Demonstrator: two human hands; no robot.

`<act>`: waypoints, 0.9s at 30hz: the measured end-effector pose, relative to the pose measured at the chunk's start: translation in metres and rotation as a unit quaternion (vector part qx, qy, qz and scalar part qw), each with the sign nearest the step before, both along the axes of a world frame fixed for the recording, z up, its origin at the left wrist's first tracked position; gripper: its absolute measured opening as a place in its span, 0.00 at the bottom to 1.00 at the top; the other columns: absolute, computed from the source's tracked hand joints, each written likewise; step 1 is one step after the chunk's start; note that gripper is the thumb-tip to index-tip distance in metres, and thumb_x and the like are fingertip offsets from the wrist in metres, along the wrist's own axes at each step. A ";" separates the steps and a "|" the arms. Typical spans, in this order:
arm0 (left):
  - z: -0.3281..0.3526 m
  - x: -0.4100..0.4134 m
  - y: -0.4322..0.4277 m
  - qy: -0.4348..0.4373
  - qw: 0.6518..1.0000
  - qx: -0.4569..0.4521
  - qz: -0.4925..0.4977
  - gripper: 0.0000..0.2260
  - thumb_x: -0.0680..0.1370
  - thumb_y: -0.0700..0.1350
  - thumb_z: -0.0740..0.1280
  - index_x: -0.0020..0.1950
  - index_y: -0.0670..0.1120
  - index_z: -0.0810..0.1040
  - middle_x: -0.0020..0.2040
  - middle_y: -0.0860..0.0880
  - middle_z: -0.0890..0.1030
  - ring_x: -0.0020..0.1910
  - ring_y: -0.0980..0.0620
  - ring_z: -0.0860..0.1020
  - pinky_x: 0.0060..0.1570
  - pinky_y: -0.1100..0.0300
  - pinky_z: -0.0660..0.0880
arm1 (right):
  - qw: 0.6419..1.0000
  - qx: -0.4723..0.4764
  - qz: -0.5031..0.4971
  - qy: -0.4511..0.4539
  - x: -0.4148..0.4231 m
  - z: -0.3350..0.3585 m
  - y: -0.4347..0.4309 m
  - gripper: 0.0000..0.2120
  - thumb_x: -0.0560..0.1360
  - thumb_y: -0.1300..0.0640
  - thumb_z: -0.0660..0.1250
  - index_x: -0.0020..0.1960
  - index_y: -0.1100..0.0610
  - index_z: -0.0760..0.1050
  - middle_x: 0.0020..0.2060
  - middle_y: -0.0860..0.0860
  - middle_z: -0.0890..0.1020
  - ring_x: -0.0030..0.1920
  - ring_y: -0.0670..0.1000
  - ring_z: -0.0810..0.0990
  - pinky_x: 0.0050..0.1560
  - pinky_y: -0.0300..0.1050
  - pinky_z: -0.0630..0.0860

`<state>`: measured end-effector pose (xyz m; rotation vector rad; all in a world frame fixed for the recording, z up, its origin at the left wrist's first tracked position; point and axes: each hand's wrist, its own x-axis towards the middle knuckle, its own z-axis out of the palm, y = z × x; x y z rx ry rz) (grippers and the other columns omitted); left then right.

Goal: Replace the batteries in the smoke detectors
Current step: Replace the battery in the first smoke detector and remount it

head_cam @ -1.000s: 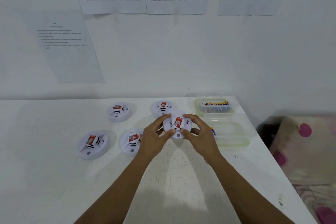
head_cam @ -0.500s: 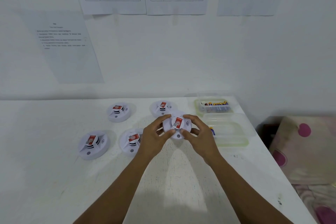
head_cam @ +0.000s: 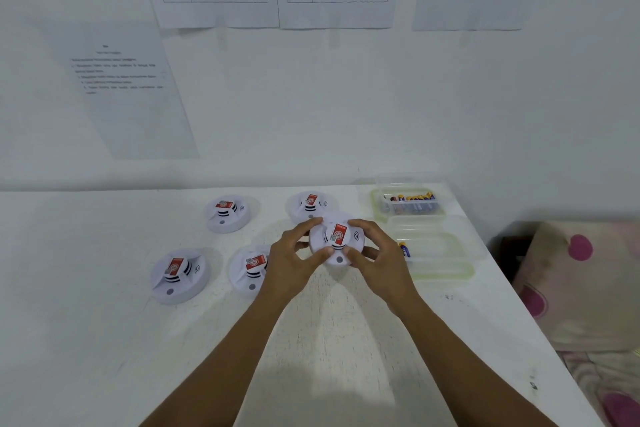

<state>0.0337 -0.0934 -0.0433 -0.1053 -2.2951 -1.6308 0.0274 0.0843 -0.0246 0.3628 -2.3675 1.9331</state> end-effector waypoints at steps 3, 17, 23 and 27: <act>-0.001 -0.001 -0.001 -0.001 1.000 -0.014 0.005 0.21 0.73 0.53 0.73 0.60 0.68 0.69 0.62 0.56 0.78 0.56 0.56 0.79 0.52 0.72 0.73 | 1.000 0.004 0.001 0.001 0.000 0.000 0.000 0.19 0.75 0.60 0.72 0.64 0.50 0.75 0.57 0.41 0.79 0.55 0.42 0.81 0.52 0.43 0.82; 0.000 -0.002 0.001 -0.009 1.000 -0.005 0.007 0.21 0.73 0.50 0.74 0.62 0.62 0.71 0.63 0.52 0.79 0.56 0.55 0.79 0.51 0.74 0.73 | 1.000 0.011 -0.001 0.001 -0.002 0.001 -0.001 0.19 0.75 0.60 0.71 0.64 0.51 0.75 0.58 0.43 0.79 0.55 0.43 0.81 0.52 0.38 0.81; -0.002 -0.003 0.001 -0.013 1.000 -0.017 0.010 0.22 0.73 0.51 0.74 0.63 0.61 0.71 0.63 0.51 0.79 0.55 0.55 0.79 0.50 0.75 0.72 | 1.000 0.009 -0.003 -0.002 -0.002 0.000 0.001 0.19 0.75 0.61 0.72 0.63 0.50 0.75 0.57 0.42 0.79 0.53 0.39 0.81 0.49 0.34 0.80; -0.002 -0.004 0.001 -0.014 1.000 -0.015 0.008 0.21 0.73 0.51 0.74 0.63 0.61 0.72 0.63 0.51 0.79 0.56 0.54 0.79 0.50 0.73 0.74 | 1.000 0.000 0.000 -0.003 -0.001 0.001 0.001 0.19 0.74 0.62 0.72 0.63 0.52 0.75 0.57 0.43 0.80 0.53 0.40 0.81 0.49 0.35 0.80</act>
